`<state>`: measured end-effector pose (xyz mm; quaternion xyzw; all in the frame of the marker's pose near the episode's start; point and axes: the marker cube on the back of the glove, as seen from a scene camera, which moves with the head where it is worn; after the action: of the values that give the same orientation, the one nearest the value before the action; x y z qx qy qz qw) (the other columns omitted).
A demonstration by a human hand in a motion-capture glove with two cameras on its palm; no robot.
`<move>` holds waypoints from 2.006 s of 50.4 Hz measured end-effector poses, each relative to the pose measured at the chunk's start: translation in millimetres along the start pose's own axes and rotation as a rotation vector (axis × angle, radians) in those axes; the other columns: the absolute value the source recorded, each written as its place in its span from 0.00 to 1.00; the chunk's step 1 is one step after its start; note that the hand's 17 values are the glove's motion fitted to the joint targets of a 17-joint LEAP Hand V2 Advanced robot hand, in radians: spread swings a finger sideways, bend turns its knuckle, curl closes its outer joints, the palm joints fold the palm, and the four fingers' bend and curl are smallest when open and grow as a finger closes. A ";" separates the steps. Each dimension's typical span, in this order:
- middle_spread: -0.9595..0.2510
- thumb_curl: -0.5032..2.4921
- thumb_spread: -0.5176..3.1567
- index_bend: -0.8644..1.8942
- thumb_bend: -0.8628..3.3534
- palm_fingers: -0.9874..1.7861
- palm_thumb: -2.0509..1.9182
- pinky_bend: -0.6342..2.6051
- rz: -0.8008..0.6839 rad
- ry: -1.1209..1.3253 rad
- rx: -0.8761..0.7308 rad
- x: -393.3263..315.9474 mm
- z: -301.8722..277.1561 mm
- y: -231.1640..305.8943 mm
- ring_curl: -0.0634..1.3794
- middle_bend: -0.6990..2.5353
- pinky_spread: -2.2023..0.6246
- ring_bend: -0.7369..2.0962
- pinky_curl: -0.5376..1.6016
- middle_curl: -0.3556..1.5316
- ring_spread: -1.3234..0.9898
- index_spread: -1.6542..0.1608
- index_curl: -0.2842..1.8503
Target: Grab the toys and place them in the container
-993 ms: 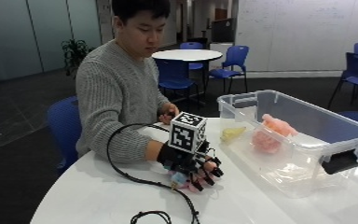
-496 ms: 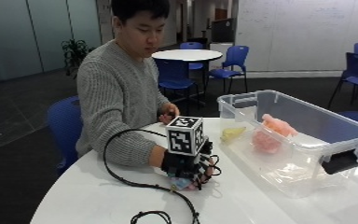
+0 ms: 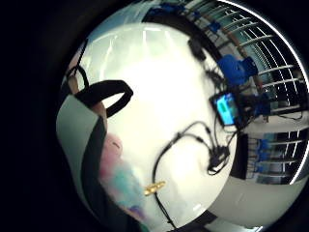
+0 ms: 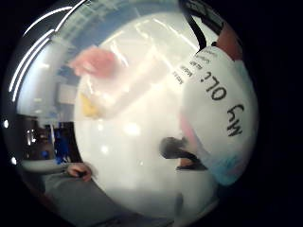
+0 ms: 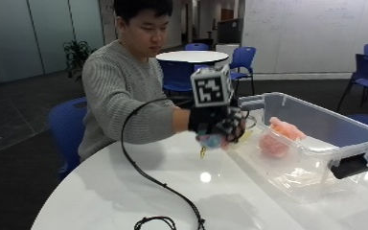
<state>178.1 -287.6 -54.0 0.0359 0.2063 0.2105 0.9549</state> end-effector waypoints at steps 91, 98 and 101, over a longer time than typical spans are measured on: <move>0.66 0.26 0.49 0.37 0.19 0.30 0.49 0.41 -0.056 -0.136 -0.193 33.0 -42.8 93.4 0.26 0.26 0.79 0.33 0.41 0.38 0.53 0.70 0.33; 0.66 0.24 0.49 0.37 0.19 0.31 0.49 0.41 -0.187 -0.190 -0.151 0.5 -27.1 180.2 0.26 0.26 0.79 0.33 0.40 0.36 0.53 0.70 0.32; 0.67 0.24 0.49 0.37 0.19 0.32 0.49 0.41 -0.218 -0.216 -0.155 -14.0 -17.1 221.3 0.26 0.26 0.79 0.33 0.40 0.36 0.53 0.70 0.31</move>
<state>73.8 -92.6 -30.0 -0.0381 0.0884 0.1158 0.9886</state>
